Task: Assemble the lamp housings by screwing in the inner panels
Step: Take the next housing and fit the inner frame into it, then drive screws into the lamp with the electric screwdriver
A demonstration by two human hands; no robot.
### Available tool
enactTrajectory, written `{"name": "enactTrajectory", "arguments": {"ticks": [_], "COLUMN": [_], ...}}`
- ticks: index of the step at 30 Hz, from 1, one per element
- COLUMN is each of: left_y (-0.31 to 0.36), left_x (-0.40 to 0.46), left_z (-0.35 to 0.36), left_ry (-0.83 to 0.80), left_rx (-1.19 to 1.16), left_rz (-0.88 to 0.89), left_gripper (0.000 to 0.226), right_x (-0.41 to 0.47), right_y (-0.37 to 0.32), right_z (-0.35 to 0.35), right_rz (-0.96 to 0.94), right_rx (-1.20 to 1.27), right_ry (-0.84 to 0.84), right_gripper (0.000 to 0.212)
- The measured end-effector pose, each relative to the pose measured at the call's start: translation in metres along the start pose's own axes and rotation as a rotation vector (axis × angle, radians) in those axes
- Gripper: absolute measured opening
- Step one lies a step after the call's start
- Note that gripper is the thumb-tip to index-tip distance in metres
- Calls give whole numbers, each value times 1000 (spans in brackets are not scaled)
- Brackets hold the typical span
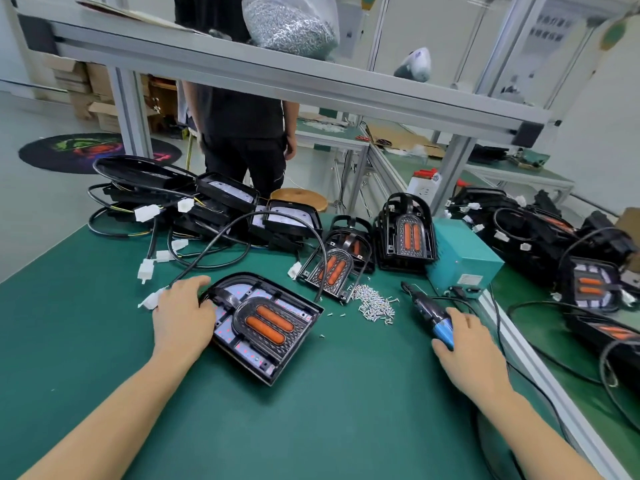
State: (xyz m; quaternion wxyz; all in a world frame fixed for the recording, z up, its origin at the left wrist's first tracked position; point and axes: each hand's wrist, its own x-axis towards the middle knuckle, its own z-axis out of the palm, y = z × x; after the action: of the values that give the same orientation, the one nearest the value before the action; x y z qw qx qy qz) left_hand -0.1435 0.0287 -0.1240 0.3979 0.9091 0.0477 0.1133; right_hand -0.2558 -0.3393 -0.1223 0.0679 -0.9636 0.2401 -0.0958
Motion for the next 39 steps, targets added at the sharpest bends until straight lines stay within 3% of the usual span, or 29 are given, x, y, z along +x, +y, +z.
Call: {"name": "enactTrajectory", "arguments": {"ticks": [3,5,8,11,15,19,39], "left_y": [30,57,99,128,145,145,133], "left_x": [-8,-15,-28,-33,-38,-38,-44], "left_z": [-6,-5,8,33,58,73,85], "left_ry": [114,100,-128,-399,-452,-445,-407], "left_rx": [-1,-55,12,426,821,984,1115], "left_rz": [233,415,642,764,812,813,802], "left_gripper": [36,27,16,15,21,11,13], "right_x": [5,9,15,18,19,16,20], "right_y": [1,0,-3,-1,-1,0,3], "right_z": [-2,-3,-6,-9,-9,-4,5], "right_rz": [62,78,108,142,168,158,140], "right_rx": [10,-10,-26,-20,3,16,-12], "right_ry": [-89,-118,-172,-206,-213,-165,-116], "right_gripper": [55,49,46,50,47,42,42]}}
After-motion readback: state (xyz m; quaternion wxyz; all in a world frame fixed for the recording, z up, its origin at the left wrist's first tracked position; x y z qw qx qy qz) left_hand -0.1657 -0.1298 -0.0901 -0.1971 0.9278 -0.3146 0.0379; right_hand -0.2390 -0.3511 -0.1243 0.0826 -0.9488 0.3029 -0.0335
